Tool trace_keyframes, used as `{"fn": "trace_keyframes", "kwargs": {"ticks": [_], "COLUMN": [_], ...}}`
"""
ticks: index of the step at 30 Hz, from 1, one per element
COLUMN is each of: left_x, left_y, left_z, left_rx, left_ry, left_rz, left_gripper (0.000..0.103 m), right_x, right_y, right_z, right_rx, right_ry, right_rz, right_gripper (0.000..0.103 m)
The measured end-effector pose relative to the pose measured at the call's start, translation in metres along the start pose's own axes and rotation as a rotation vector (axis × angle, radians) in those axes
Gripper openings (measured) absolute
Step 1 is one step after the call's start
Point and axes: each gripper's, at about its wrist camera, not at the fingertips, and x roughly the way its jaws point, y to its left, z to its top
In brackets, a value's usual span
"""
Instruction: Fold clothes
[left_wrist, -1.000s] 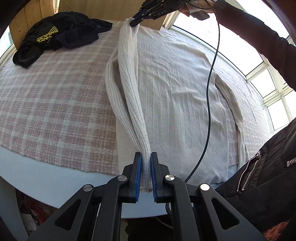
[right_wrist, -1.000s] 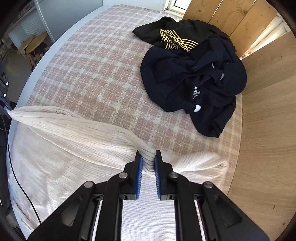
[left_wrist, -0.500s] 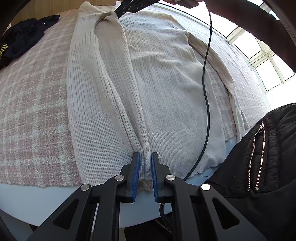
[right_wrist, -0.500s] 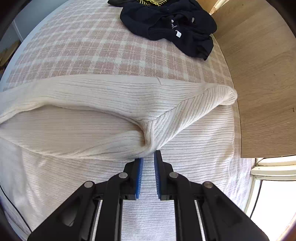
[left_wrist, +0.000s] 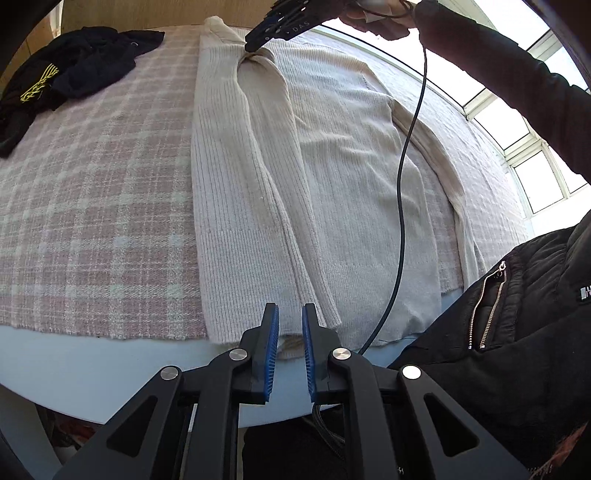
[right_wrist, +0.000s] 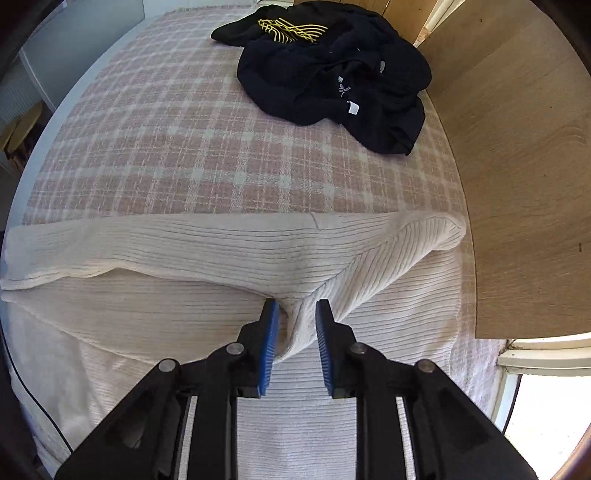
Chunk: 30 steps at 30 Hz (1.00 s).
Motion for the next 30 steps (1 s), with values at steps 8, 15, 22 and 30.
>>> {"fn": "trace_keyframes", "kwargs": {"ticks": [8, 15, 22, 30], "left_x": [0.007, 0.022, 0.038, 0.046], "left_y": [0.003, -0.001, 0.000, 0.000], "left_z": [0.011, 0.015, 0.017, 0.017], "left_rx": [-0.006, 0.013, 0.016, 0.022], "left_ry": [-0.038, -0.004, 0.033, 0.055], "left_rz": [-0.018, -0.046, -0.067, -0.078], "left_gripper": [0.011, 0.014, 0.014, 0.014], "right_x": [0.016, 0.013, 0.022, 0.027], "right_y": [0.012, 0.008, 0.008, 0.004], "right_z": [0.018, 0.010, 0.012, 0.014], "right_rx": [-0.071, -0.065, -0.084, -0.074], "right_ry": [0.033, 0.037, 0.076, 0.094], "right_rz": [-0.014, 0.007, 0.002, -0.005], "right_gripper": [0.021, 0.033, 0.041, 0.023]}}
